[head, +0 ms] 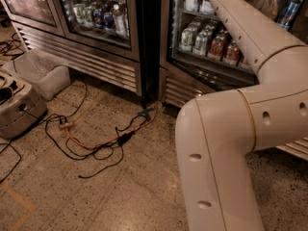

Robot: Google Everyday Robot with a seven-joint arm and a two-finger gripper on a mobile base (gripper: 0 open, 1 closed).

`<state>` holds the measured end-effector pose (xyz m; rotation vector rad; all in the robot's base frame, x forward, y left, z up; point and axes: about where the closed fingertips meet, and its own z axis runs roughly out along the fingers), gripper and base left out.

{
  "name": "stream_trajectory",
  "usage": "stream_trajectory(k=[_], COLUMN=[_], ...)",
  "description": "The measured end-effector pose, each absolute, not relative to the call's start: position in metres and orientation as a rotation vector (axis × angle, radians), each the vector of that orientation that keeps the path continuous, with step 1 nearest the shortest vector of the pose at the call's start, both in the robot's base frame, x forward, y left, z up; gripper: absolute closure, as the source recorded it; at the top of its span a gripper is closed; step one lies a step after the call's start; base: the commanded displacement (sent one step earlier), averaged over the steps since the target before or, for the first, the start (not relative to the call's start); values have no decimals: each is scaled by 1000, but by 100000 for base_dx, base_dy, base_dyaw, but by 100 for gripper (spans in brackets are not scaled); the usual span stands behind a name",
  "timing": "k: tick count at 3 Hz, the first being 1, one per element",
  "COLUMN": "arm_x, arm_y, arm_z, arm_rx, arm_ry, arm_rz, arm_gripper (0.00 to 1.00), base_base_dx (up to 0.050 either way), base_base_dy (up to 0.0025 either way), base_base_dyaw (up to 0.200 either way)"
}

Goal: Close left fridge door

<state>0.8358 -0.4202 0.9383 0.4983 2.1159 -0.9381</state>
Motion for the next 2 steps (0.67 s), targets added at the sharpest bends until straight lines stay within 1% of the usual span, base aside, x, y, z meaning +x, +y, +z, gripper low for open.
stream_trajectory(k=[1, 2], arm_x=[838, 837], arm_y=[-428, -432], arm_z=[939, 935], arm_rx=[528, 535], arm_ry=[2061, 2067], arm_rz=[-1004, -1006], arm_gripper=[100, 100], base_base_dx=[0, 0], base_base_dy=[0, 0], base_base_dyaw=[0, 0])
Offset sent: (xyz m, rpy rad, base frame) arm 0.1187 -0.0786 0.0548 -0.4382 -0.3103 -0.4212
